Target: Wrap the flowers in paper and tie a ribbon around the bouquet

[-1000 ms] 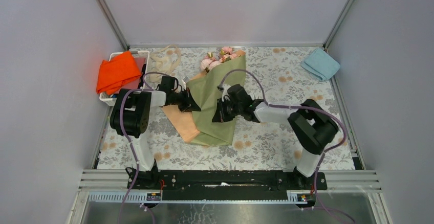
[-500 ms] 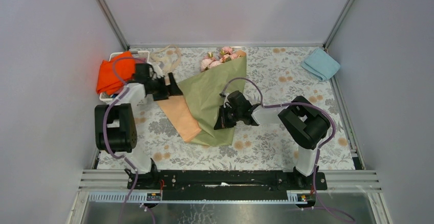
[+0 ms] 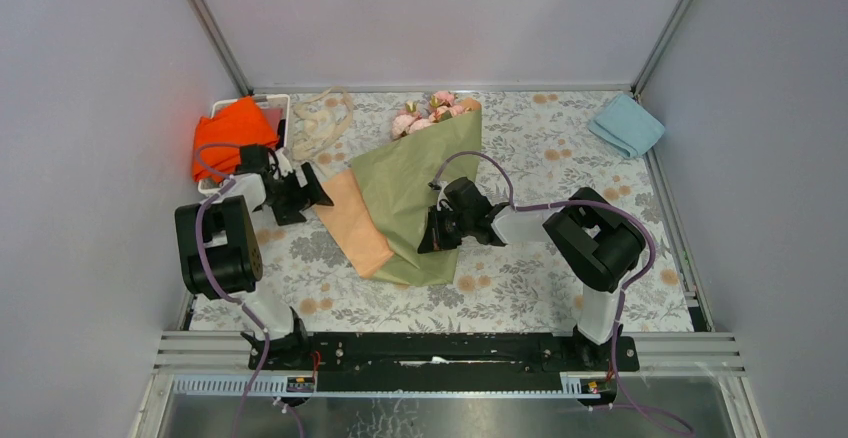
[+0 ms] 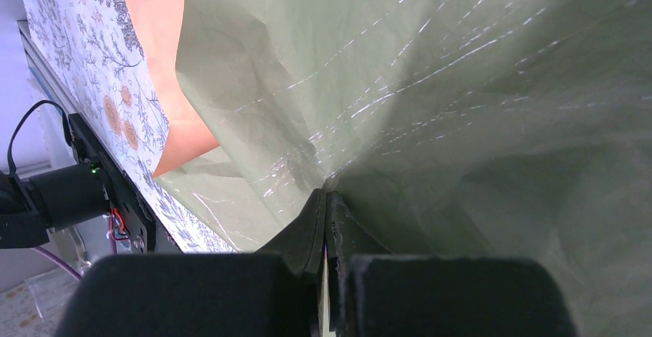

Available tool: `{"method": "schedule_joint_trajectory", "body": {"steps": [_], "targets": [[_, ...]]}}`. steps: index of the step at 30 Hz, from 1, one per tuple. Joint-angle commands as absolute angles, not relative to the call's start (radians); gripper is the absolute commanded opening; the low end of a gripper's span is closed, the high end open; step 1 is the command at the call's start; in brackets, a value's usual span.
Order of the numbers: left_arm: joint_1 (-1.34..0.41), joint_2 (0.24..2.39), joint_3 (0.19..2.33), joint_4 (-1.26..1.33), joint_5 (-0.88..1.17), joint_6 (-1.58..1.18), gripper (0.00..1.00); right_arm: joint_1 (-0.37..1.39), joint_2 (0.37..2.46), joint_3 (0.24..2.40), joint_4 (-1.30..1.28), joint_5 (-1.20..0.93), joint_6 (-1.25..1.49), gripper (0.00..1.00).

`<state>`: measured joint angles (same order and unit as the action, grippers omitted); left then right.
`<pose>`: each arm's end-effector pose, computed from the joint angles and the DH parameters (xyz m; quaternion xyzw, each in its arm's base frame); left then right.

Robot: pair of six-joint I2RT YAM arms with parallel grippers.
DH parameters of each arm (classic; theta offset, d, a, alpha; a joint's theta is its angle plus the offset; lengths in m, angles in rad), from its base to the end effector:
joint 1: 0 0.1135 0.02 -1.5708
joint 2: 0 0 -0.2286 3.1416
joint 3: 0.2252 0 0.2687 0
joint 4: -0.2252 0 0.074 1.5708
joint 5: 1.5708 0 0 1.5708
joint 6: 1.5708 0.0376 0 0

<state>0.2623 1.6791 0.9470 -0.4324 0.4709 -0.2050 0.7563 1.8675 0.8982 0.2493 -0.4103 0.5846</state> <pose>0.3155 0.0670 0.1116 -0.1747 0.9374 -0.2228 0.2027 0.2560 0.2621 0.0786 -0.1602 0.8813 0.3964 0.2013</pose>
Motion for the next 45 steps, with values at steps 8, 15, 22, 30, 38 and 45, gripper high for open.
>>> {"method": "schedule_joint_trajectory", "body": {"steps": [8,15,22,30,38,45], "targets": [[0.211,1.814,0.904,-0.38,0.734,-0.27,0.93,0.76,1.904,0.894,0.174,-0.349,0.54,0.0],[0.203,1.699,0.88,-0.347,0.793,-0.254,0.36,0.76,1.907,0.896,0.175,-0.34,0.537,0.0],[0.148,1.593,0.916,-0.378,0.873,-0.209,0.0,0.761,1.928,0.905,0.181,-0.352,0.539,0.0],[-0.132,1.512,1.041,-0.36,0.863,-0.22,0.0,0.758,1.964,0.91,0.205,-0.355,0.564,0.0],[-0.352,1.675,1.215,-0.227,0.787,-0.286,0.0,0.758,1.939,0.818,0.403,-0.355,0.679,0.0],[-0.402,1.837,1.283,-0.126,0.686,-0.319,0.0,0.758,1.822,0.691,0.561,-0.263,0.794,0.0]]}}
